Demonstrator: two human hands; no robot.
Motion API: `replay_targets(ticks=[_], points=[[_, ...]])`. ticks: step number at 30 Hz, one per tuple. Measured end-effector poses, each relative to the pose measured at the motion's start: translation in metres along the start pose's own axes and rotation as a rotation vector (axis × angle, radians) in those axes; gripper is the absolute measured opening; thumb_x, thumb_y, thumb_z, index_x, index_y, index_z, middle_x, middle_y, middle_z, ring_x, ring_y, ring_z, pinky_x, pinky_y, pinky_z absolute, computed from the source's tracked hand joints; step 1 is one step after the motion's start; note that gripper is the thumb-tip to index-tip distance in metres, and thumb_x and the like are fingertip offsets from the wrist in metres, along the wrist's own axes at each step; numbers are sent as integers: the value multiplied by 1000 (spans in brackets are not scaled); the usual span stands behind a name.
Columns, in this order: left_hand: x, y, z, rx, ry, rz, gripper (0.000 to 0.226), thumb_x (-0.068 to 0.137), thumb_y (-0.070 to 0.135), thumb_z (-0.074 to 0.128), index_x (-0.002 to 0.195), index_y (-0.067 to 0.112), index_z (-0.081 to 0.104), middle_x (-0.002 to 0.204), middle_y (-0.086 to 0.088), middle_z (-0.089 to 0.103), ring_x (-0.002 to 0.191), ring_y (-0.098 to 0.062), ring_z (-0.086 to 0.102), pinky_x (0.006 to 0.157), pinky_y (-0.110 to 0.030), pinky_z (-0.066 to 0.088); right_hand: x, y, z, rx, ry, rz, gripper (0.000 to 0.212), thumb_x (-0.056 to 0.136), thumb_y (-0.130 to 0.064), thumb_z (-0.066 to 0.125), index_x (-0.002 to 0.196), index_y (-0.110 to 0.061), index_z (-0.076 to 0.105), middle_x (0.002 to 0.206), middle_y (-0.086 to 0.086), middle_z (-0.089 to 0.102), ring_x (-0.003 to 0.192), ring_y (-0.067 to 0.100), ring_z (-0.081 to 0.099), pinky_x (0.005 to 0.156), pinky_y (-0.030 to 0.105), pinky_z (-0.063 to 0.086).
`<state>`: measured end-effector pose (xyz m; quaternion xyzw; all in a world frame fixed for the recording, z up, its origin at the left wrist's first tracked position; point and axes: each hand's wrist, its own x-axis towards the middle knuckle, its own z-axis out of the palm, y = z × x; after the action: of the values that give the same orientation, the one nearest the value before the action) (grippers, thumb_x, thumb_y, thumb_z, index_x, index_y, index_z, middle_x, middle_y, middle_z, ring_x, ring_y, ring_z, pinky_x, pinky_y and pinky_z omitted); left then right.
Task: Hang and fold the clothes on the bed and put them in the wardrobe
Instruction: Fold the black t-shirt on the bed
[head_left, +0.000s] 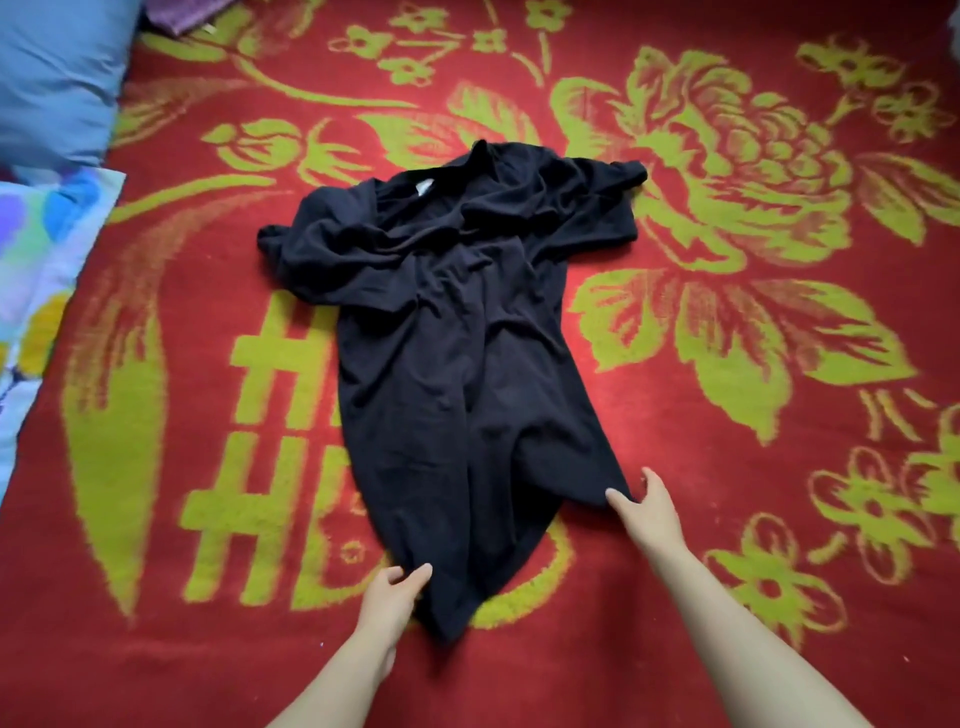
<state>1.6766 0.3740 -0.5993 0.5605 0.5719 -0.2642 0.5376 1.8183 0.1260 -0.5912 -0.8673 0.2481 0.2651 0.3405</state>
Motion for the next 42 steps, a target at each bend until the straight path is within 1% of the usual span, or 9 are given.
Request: replay_targets(ticks=[4,8,11,16,20,27,32,37,42], points=[[4,-8,16,-47,69,-35,25,85,23,68,76,3,55,75,-13,53,63,-24,47,58,-33,37,10,2,13,173,-2,27,72,83,-11,69,143,-2,31,121,12,55,110,23,52,95,29,36],[5,-12,23,-157,161,66,35,82,7,67,59,12,41,61,-6,35,58,-17,29,52,-31,22,8,6,15,146,21,52,3,83,-11,67,81,-10,69,74,5,61,77,19,54,75,34,45],[-2,-6,17,-257,153,97,14,82,6,61,73,6,50,73,-10,44,71,-20,40,62,-33,31,2,11,7,209,92,-11,14,84,-14,65,70,-12,66,72,5,62,74,18,53,70,32,39],[-8,1,-19,-486,130,188,18,91,3,45,76,8,54,86,-15,58,80,-25,54,69,-35,41,-11,-9,-35,636,243,-104,24,80,6,60,98,-5,72,82,-3,68,77,5,59,68,14,44],[-20,4,-48,-518,110,217,16,93,8,46,78,10,51,70,-11,54,54,-21,52,45,-26,46,-29,-5,-62,887,159,-93,50,86,4,50,45,-22,61,46,-18,49,51,2,44,58,19,36],[-34,-31,-80,-245,-115,210,13,83,16,68,94,9,66,80,-8,71,64,-20,64,53,-28,47,-61,70,-50,599,209,154,13,95,-7,49,82,-12,51,62,6,46,29,5,41,29,11,26],[-31,-51,-85,-302,-160,192,19,82,-4,60,96,7,66,83,-7,72,75,-24,65,63,-32,49,-74,95,-34,480,226,206,26,85,4,59,111,0,55,93,12,57,67,20,49,55,23,38],[-30,-52,-88,-495,-229,172,24,81,-12,52,98,3,63,89,-11,71,78,-24,66,60,-25,56,-80,83,-31,539,140,210,38,82,13,55,109,-13,54,87,8,59,65,15,53,53,20,47],[-31,-55,-94,-701,-223,173,31,79,-15,48,94,9,60,83,-7,72,65,-18,69,55,-24,56,-86,78,-38,567,-13,334,21,84,11,50,84,-9,57,69,5,53,62,14,47,51,24,41]])
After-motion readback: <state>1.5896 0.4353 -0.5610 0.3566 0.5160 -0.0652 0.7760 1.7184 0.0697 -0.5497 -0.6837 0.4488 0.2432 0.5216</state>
